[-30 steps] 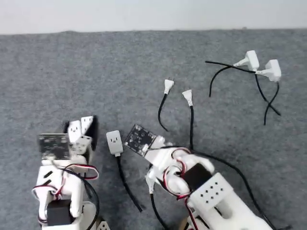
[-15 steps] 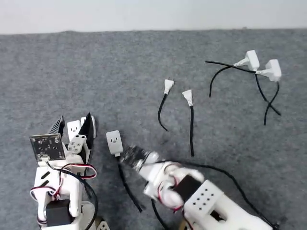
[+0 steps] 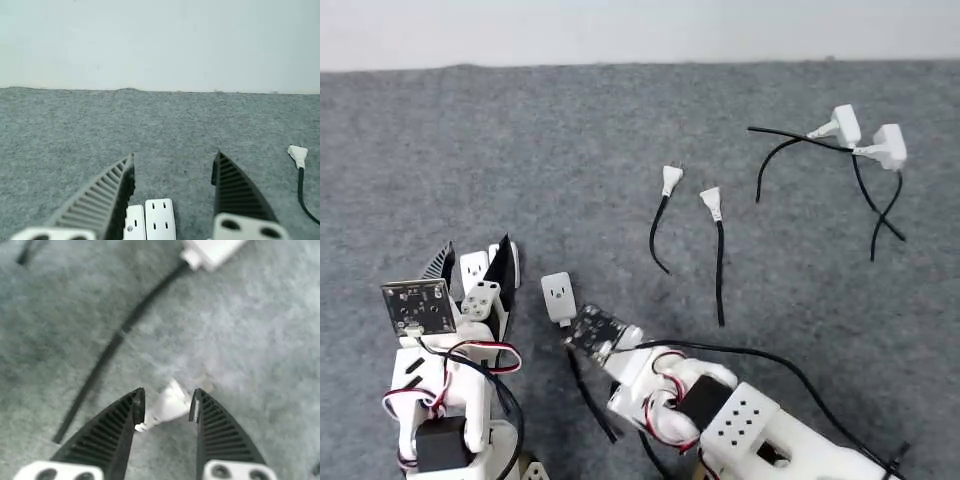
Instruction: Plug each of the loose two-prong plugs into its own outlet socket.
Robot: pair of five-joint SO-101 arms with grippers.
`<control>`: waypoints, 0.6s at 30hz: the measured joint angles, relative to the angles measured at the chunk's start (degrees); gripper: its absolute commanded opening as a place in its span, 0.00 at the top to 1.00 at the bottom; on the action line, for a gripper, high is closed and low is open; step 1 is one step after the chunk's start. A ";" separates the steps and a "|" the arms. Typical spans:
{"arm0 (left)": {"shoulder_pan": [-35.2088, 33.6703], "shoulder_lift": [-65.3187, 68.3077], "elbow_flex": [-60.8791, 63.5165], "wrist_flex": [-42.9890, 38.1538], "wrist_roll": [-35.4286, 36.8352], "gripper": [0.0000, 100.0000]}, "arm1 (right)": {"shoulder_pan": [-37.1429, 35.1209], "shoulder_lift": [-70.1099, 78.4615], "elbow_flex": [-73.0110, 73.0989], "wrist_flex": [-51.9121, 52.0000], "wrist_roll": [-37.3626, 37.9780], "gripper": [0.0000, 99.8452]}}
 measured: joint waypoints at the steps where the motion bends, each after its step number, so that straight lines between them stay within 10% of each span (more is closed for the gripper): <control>1: 0.00 0.00 0.00 0.00 0.00 0.75 | 1.05 0.00 0.53 0.00 0.00 0.85; 18: 0.00 0.00 0.00 0.00 0.00 0.75 | 2.55 0.00 6.33 -5.80 0.00 0.86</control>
